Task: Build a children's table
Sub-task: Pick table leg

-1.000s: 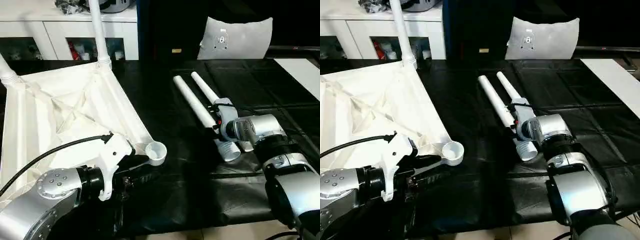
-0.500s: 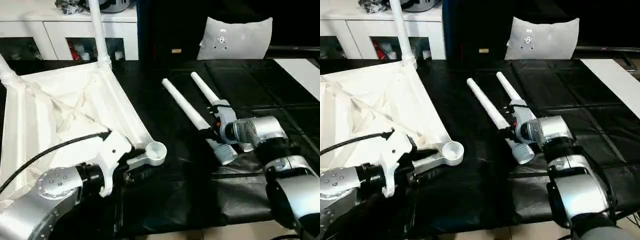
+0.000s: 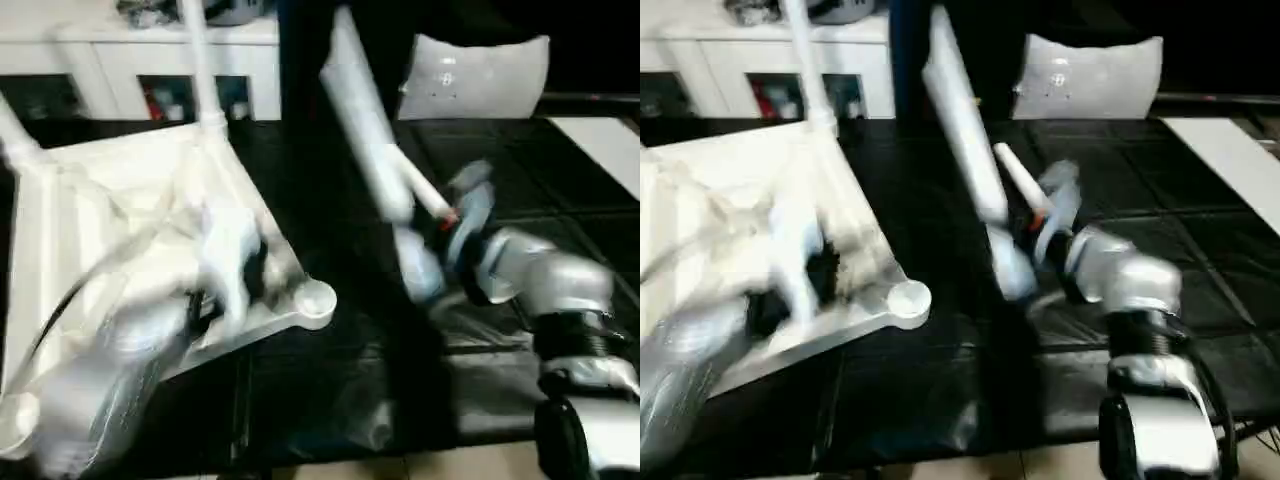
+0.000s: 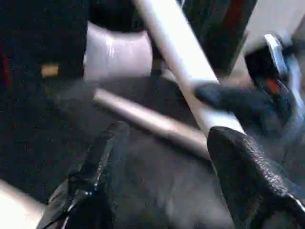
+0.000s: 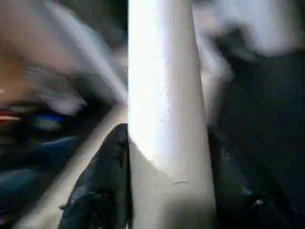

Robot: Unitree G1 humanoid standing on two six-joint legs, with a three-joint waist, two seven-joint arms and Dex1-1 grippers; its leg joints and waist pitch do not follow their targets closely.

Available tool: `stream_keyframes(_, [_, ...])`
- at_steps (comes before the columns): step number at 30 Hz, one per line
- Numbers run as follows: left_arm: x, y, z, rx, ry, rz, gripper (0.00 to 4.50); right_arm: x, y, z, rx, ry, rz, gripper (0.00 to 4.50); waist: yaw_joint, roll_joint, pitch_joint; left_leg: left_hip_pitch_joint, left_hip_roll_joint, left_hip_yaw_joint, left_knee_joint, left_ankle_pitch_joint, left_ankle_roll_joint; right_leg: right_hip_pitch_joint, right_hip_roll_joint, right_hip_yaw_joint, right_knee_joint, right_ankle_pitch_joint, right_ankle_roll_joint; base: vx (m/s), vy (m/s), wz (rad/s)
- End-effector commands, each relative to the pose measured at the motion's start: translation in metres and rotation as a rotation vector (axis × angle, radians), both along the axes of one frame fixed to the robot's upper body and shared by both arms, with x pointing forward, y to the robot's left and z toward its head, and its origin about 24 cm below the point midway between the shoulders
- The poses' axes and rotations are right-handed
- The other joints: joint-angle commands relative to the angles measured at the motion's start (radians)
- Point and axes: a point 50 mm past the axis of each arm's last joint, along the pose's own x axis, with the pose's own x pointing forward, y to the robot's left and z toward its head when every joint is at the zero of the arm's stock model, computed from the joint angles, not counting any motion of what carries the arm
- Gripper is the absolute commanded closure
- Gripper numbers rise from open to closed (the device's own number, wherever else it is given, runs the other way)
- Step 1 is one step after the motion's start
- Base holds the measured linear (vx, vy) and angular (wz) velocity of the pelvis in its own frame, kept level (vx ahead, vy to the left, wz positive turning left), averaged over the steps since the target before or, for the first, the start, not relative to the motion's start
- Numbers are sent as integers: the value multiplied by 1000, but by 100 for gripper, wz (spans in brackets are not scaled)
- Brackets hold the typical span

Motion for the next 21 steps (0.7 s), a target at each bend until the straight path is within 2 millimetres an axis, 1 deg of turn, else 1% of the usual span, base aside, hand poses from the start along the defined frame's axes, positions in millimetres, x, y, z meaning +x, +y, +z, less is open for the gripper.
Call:
stream_keyframes(1, [6, -4, 2, -72, 29, -20, 106, -11, 0, 7, 95, -40, 71, 264, 5, 4, -65, 23, 61, -22, -74, -93, 15, 37, -84, 45, -73, 83, -236, 0, 0, 0])
stream_keyframes(2, [8, -8, 6, -104, 28, -38, 106, -15, 1, 8, 119, -50, 95, 264, 6, 4, -67, 25, 62, -23, -72, -92, 14, 37, -86, 45, -70, 80, -242, 0, 0, 0])
stream_keyframes(3, [13, -15, 13, -158, 25, -68, 106, -20, 4, 8, 140, -56, 118, 264, 6, 5, -65, 22, 60, -21, -73, -93, 11, 36, -85, 45, -76, 55, -243, 0, 0, 0])
stream_keyframes(4, [15, -18, 16, -191, 29, -86, 106, -23, 5, 9, 155, -60, 135, 264, 6, 5, -65, 22, 60, -21, -73, -93, 11, 36, -85, 45, -76, 55, -243, 0, 0, 0])
stream_keyframes(5, [17, -21, 19, -214, 33, -99, 106, -25, 5, 9, 165, -64, 147, 264, 9, 9, -66, 26, 60, -22, -73, -105, 4, 33, -85, 45, -79, 38, -243, 0, 0, 0])
stream_keyframes(6, [18, -25, 22, -248, 40, -118, 106, -28, 6, 10, 175, -70, 158, 264, 9, 5, -65, 23, 63, -25, -76, -110, -2, 37, -88, 43, -78, 21, -242, 0, 0, 0])
stream_keyframes(7, [19, -26, 22, -254, 42, -122, 106, -29, 6, 10, 177, -71, 160, 264, 10, 5, -64, 24, 63, -25, -76, -115, -4, 35, -88, 43, -79, 10, -238, 0, 0, 0])
stream_keyframes(8, [19, -28, 23, -261, 47, -133, 106, -31, 6, 10, 183, -73, 166, 264, 10, 4, -64, 24, 63, -26, -76, -116, -5, 36, -89, 43, -79, 4, -237, 0, 0, 0])
stream_keyframes(9, [20, -30, 24, -263, 52, -144, 106, -33, 6, 11, 187, -75, 174, 264, 10, 10, -64, 22, 64, -27, -77, -118, -8, 37, -89, 44, -80, -5, -232, 0, 0, 0])
stream_keyframes(10, [20, -32, 25, -267, 55, -153, 106, -34, 7, 11, 186, -78, 178, 264, 8, 7, -63, 23, 63, -26, -77, -115, -8, 36, -88, 44, -82, -7, -223, 0, 0, 0])
stream_keyframes(11, [20, -33, 25, -269, 58, -160, 106, -35, 7, 12, 185, -80, 182, 264, 7, 10, -63, 21, 63, -28, -77, -113, -9, 37, -88, 44, -81, -7, -221, 0, 0, 0])
stream_keyframes(12, [20, -35, 26, -280, 67, -174, 106, -38, 8, 12, 186, -82, 190, 264, 6, 11, -63, 22, 62, -27, -76, -114, -10, 36, -88, 44, -82, -9, -219, 0, 0, 0])
stream_keyframes(14, [20, -36, 27, -296, 72, -185, 106, -40, 8, 11, 176, -84, 192, 264, 8, 9, -63, 21, 62, -27, -77, -111, -11, 37, -89, 44, -83, -7, -220, 0, 0, 0])
stream_keyframes(15, [20, -38, 28, -320, 79, -200, 106, -42, 9, 11, 168, -88, 193, 264, 8, 11, -62, 21, 63, -28, -79, -117, -16, 35, -88, 43, -84, -15, -219, 0, 0, 0])
stream_keyframes(17, [20, -38, 29, -326, 80, -202, 106, -42, 10, 11, 163, -89, 190, 264, 7, 10, -62, 21, 62, -27, -79, -123, -17, 36, -88, 44, -86, -23, -221, 0, 0, 0])
stream_keyframes(19, [19, -41, 32, -369, 89, -233, 106, -42, 16, 9, 70, -116, 149, 264, 8, 10, -61, 22, 65, -28, -79, -126, -26, 35, -91, 44, -86, -35, -215, 0, 0, 0])
stream_keyframes(20, [19, -41, 32, -369, 89, -233, 106, -42, 16, 9, 70, -116, 149, 264, 7, 10, -60, 22, 64, -28, -81, -131, -30, 33, -89, 44, -88, -44, -212, 0, 0, 0])
stream_keyframes(21, [16, -43, 32, -374, 86, -255, 106, -41, 22, 7, -21, -151, 113, 264, 7, 10, -58, 22, 65, -29, -83, -141, -34, 32, -90, 45, -90, -64, -203, 0, 0, 0])
